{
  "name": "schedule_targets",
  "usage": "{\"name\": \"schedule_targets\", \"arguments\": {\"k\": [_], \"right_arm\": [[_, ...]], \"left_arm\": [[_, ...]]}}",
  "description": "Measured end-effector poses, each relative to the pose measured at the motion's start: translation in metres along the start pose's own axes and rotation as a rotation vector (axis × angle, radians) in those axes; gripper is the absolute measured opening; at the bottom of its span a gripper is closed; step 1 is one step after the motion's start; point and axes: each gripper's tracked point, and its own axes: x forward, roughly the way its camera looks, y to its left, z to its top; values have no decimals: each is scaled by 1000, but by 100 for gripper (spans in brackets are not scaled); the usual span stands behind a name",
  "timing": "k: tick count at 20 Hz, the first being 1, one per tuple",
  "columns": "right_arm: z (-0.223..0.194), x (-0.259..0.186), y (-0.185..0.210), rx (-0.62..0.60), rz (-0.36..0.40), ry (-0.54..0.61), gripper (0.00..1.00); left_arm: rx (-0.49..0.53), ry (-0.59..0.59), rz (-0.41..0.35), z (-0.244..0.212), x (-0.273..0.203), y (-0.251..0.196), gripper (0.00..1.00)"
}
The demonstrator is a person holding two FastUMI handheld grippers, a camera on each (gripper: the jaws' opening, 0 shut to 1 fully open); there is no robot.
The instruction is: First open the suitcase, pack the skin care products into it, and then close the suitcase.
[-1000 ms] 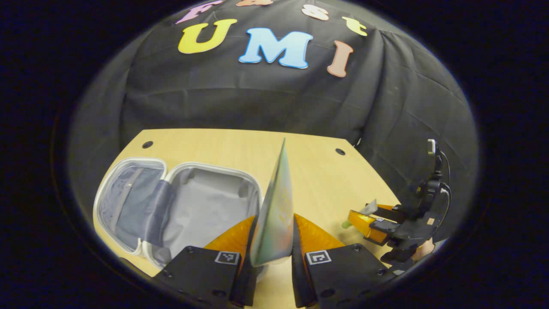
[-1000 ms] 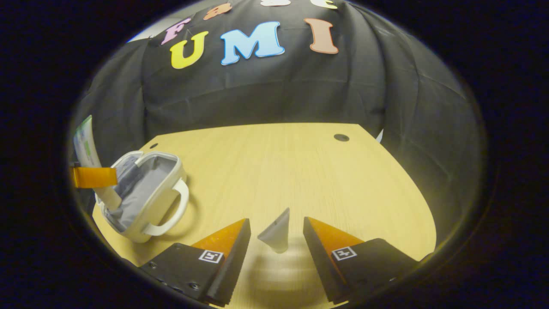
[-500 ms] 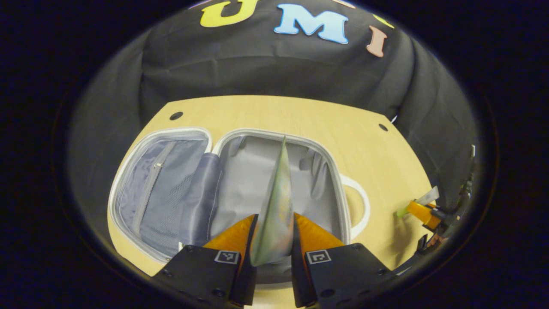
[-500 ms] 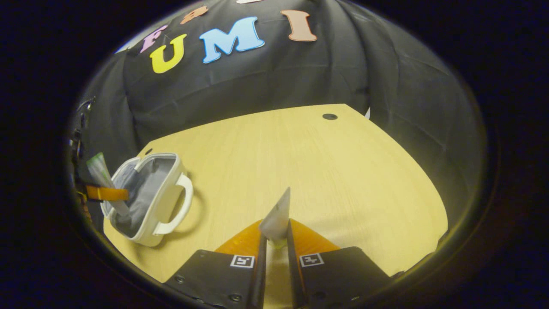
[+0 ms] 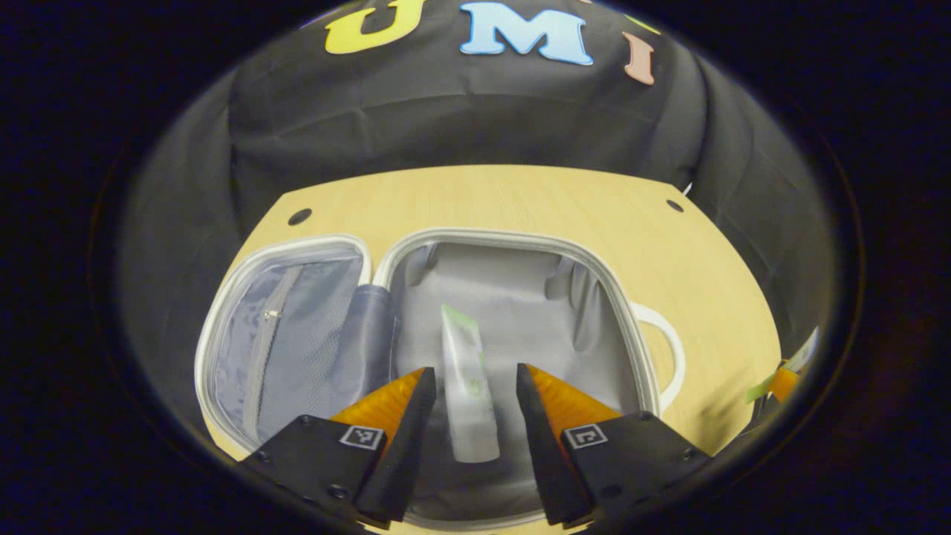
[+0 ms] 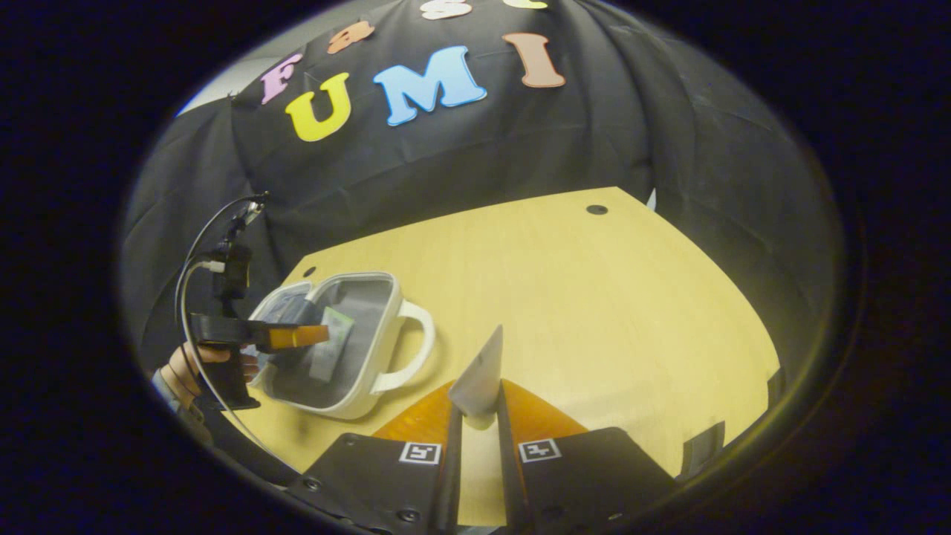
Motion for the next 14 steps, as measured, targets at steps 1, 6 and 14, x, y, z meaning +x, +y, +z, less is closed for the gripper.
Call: {"name": "schedule_targets", "arguments": {"k": [1,6,14], "right_arm": [[3,1,16,-22,28,-3,23],[9,26,97,-130,169,22,23],[-34,109,168,-129,242,212,23]], "left_arm": [[-11,-41,6,6,-7,6,80],[-95,-205,69,25,-61,56,87],[-230,-264,270,-3,-137,191,87]]}}
